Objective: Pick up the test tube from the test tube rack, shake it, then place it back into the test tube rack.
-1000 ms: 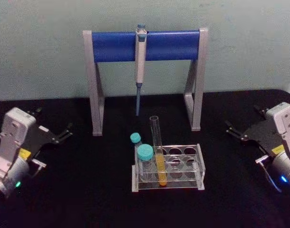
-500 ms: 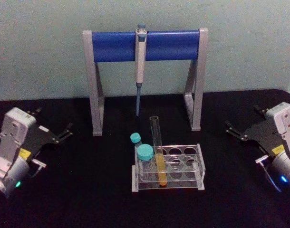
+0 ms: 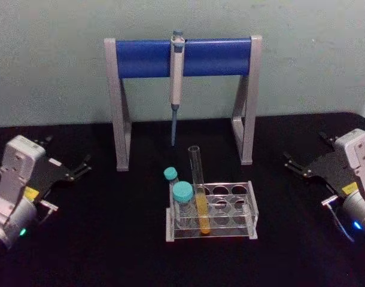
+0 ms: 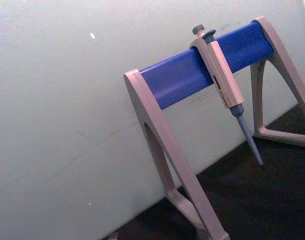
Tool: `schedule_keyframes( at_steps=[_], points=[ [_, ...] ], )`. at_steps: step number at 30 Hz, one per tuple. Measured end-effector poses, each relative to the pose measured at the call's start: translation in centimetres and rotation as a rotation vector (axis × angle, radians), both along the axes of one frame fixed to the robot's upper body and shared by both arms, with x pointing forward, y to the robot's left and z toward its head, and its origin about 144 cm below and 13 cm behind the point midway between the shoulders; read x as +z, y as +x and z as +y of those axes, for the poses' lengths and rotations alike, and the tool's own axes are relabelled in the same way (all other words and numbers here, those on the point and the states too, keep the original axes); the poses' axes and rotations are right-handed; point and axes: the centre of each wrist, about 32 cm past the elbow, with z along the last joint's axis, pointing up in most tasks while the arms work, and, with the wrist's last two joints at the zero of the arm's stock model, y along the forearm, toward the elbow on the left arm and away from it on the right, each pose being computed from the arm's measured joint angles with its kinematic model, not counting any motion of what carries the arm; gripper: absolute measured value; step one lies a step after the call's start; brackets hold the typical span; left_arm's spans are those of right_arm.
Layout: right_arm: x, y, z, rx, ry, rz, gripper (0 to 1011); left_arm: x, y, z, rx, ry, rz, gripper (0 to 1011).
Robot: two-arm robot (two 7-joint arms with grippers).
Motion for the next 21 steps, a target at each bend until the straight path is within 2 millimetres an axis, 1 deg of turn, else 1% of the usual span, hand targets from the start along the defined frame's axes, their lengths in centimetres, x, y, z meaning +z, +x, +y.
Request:
schedule_keyframes(
  at_steps=[13,20,21],
  points=[
    [0.2,-0.3,-0.1,0.005,0.002,0.003,1000,0.0,0.0,0.0,0.000,0.000,0.000,1001],
    [0.9,-2.0,-0.7,0.054,0.017,0.032,1000,0.0,0.0,0.0,0.000,0.000,0.000,1001],
    [1.1,-2.5,-0.8,0.070,0.026,0.043,1000,0.0,0.0,0.0,0.000,0.000,0.000,1002]
  ],
)
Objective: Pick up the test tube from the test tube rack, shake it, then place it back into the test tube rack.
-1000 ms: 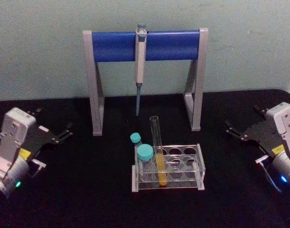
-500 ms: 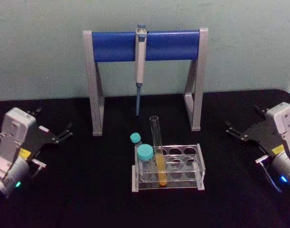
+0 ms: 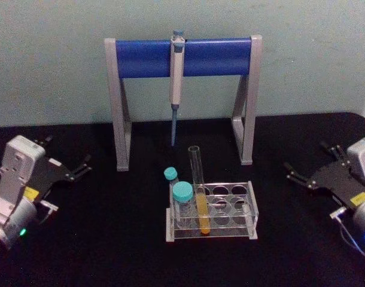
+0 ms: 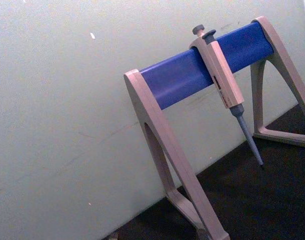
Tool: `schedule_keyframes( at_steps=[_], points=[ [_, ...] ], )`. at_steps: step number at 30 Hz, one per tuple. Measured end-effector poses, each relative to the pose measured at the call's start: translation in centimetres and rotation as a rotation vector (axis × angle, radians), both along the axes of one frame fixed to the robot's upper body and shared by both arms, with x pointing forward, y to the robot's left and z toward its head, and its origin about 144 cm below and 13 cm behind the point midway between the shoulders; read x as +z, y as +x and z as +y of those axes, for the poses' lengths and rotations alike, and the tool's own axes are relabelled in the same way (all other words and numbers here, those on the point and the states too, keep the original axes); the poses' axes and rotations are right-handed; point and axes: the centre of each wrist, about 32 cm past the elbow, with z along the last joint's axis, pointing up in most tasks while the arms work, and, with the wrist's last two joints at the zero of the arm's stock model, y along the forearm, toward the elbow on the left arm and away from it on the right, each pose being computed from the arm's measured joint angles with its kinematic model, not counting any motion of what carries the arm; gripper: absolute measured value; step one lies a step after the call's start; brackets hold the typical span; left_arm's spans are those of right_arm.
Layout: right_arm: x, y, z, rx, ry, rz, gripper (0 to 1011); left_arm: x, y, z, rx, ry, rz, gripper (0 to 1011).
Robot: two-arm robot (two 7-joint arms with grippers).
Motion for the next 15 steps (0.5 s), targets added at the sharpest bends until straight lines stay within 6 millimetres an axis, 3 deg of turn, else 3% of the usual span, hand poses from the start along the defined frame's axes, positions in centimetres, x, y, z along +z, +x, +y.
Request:
schedule_keyframes(
  at_steps=[15],
  points=[
    [2.2,-3.5,0.3,0.239,0.140,0.124,1000,0.0,0.0,0.0,0.000,0.000,0.000,1001]
  ],
)
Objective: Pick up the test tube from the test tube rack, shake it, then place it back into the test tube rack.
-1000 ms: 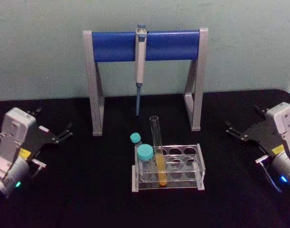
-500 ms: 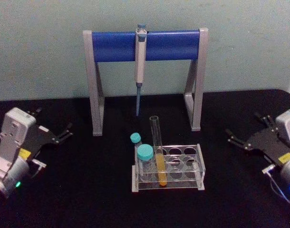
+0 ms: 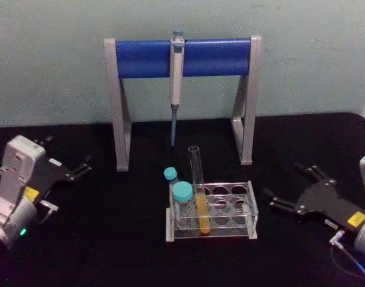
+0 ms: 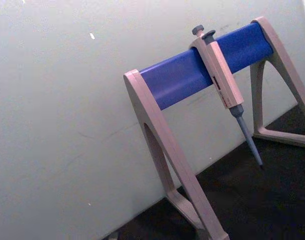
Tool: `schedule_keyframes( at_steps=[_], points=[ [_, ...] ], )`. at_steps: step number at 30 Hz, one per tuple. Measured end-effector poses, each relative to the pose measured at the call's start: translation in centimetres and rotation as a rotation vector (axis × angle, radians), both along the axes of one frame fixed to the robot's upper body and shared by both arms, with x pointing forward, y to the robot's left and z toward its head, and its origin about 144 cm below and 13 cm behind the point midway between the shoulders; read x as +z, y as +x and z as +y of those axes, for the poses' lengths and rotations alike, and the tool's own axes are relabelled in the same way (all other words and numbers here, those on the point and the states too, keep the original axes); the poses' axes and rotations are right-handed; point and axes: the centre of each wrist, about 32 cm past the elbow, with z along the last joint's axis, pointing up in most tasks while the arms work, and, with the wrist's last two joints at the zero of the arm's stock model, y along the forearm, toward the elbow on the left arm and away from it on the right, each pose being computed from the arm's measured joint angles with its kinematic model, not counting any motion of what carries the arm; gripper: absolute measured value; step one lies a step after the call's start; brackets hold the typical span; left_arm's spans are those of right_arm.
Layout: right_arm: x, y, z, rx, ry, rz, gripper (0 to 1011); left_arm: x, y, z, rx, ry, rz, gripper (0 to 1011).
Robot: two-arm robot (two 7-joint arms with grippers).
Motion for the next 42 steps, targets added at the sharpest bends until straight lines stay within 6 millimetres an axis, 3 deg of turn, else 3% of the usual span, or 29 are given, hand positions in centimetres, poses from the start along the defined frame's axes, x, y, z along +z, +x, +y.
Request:
schedule_keyframes(
  at_steps=[7,18,42],
  points=[
    [0.3,0.2,1.8,0.101,0.054,0.048,1000,0.0,0.0,0.0,0.000,0.000,0.000,1001],
    [1.1,2.1,5.0,0.206,0.143,0.095,1000,0.0,0.0,0.0,0.000,0.000,0.000,1001],
    [0.7,5.6,8.8,0.198,0.156,0.148,1000,0.0,0.0,0.0,0.000,0.000,0.000,1001]
  ],
)
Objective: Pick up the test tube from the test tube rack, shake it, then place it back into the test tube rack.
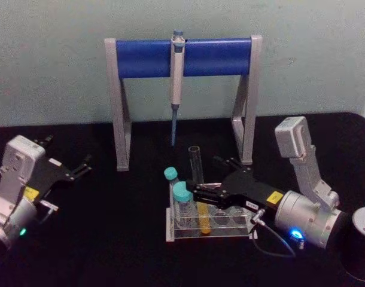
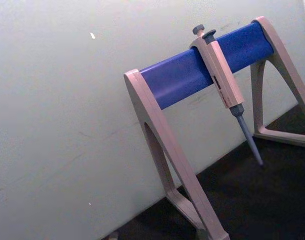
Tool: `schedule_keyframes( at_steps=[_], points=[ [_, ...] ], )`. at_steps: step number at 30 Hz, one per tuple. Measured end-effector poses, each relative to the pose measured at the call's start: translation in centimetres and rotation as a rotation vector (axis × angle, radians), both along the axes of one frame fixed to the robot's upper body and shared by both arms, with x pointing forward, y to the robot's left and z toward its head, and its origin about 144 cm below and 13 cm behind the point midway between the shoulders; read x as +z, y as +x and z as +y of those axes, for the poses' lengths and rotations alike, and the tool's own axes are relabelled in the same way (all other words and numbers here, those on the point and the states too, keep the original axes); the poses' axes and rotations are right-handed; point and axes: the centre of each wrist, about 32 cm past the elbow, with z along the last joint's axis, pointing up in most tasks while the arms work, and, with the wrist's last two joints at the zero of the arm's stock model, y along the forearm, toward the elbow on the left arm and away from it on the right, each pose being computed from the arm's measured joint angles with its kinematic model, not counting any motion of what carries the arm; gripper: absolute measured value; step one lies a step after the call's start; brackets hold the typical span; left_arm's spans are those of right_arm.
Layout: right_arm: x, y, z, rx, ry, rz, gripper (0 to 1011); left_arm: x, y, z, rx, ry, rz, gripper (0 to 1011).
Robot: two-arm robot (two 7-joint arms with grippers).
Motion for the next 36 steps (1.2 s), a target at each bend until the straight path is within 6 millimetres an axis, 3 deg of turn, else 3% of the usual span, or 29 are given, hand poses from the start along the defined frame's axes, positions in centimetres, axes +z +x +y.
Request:
schedule_keyframes(
  at_steps=[30,36],
  points=[
    [-0.43,0.97,0.72,0.000,0.010,0.047,1000,0.00,0.00,0.00,0.000,0.000,0.000,1001],
    [-0.43,0.96,0.70,0.000,0.010,0.046,902,0.00,0.00,0.00,0.000,0.000,0.000,1001]
  ],
)
